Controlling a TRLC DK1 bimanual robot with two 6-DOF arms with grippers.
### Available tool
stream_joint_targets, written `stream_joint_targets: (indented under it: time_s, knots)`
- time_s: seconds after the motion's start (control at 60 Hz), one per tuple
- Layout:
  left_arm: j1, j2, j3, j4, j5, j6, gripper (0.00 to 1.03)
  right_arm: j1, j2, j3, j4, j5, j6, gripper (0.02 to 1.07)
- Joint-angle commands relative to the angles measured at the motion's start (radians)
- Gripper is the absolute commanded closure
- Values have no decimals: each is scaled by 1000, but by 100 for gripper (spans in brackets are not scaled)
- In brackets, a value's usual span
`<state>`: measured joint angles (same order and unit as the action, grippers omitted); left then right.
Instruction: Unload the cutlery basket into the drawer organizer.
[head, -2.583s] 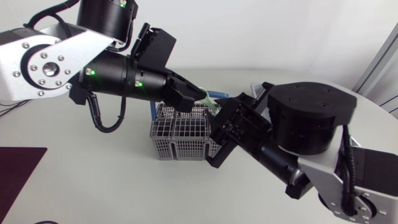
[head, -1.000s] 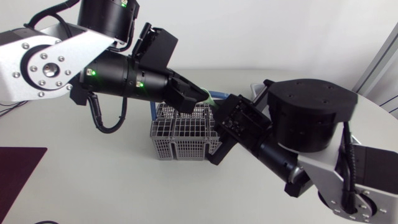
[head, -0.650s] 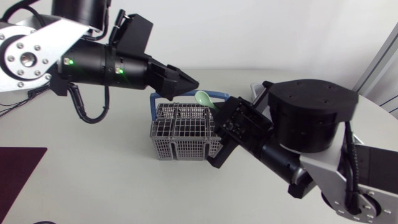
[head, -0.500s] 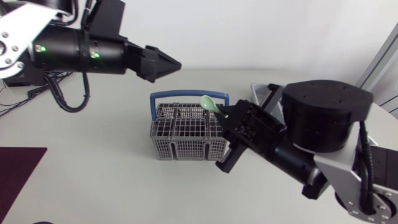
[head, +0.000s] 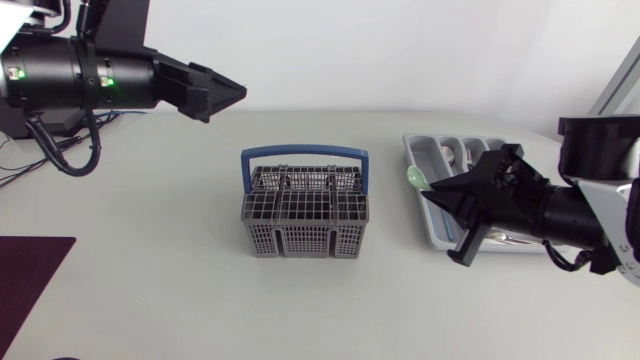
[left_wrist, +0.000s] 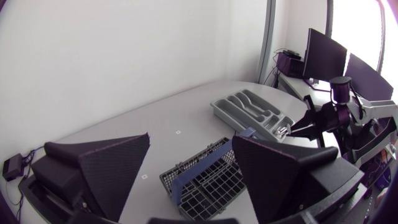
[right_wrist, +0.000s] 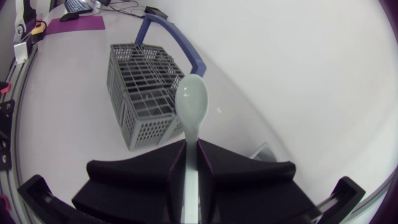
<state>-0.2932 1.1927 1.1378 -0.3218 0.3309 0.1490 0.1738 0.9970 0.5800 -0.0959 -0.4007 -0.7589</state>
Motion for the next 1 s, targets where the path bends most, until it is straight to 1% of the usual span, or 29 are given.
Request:
stream_joint_targets:
  time_s: [0.0, 0.1, 0.167, 0.35, 0.517, 0.65, 0.85, 0.983]
  knots:
    - [28, -30, -44, -8, -10, 35, 4, -114, 40, 35, -57, -78, -132, 100]
    - [52, -44, -65, -8, -10, 52, 4, -244, 83, 63, -133, -168, -280, 100]
    - [63, -50, -76, -13, -10, 61, 4, -318, 121, 86, -199, -210, -402, 101]
    - [81, -68, -89, -17, -10, 66, 4, -467, 246, 152, -331, -250, -669, 101]
    - [77, -71, -101, -17, -10, 69, 4, -559, 370, 182, -338, -247, -830, 101]
    - [74, -71, -104, -17, -10, 73, 4, -600, 471, 210, -329, -221, -935, 101]
    - [72, -68, -99, -17, -10, 73, 4, -620, 578, 262, -275, -164, -996, 101]
    - [72, -64, -101, -16, -12, 77, 4, -620, 623, 288, -235, -102, -1028, 101]
